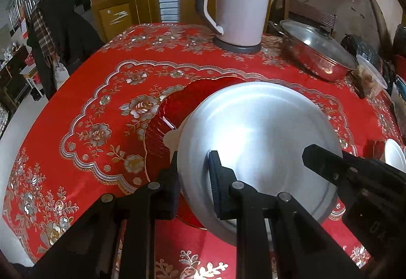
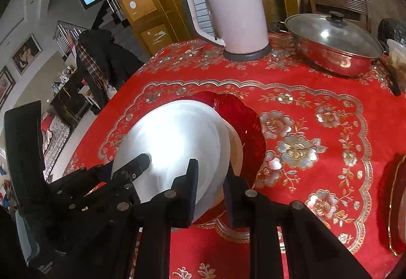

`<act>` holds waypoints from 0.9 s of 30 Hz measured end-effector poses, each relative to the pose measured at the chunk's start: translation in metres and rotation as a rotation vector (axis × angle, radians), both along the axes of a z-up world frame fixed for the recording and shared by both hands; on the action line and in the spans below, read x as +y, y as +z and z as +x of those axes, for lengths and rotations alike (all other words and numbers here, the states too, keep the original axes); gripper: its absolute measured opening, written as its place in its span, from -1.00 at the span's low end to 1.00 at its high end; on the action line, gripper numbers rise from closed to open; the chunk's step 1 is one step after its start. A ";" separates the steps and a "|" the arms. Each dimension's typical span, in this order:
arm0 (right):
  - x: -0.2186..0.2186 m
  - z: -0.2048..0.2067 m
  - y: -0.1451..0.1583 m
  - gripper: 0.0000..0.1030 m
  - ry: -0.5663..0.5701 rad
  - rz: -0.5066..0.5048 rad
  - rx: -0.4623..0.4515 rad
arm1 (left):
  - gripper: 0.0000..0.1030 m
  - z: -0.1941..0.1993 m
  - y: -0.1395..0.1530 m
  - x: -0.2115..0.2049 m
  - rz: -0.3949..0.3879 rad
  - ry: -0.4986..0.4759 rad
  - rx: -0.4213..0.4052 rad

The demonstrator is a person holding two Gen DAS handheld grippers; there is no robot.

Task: Organize plates and bowls
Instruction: 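Lower the white plate onto the cream bowl on the red plate with both grippers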

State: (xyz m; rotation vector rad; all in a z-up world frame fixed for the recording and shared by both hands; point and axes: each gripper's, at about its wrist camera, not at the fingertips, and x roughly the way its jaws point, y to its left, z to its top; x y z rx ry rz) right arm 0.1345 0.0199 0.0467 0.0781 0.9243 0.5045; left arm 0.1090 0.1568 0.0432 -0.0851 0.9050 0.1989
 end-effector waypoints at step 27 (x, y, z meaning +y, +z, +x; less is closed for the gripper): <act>0.019 0.014 -0.018 -0.54 0.001 -0.106 -0.019 | -0.64 0.010 -0.015 0.001 0.041 0.031 -0.009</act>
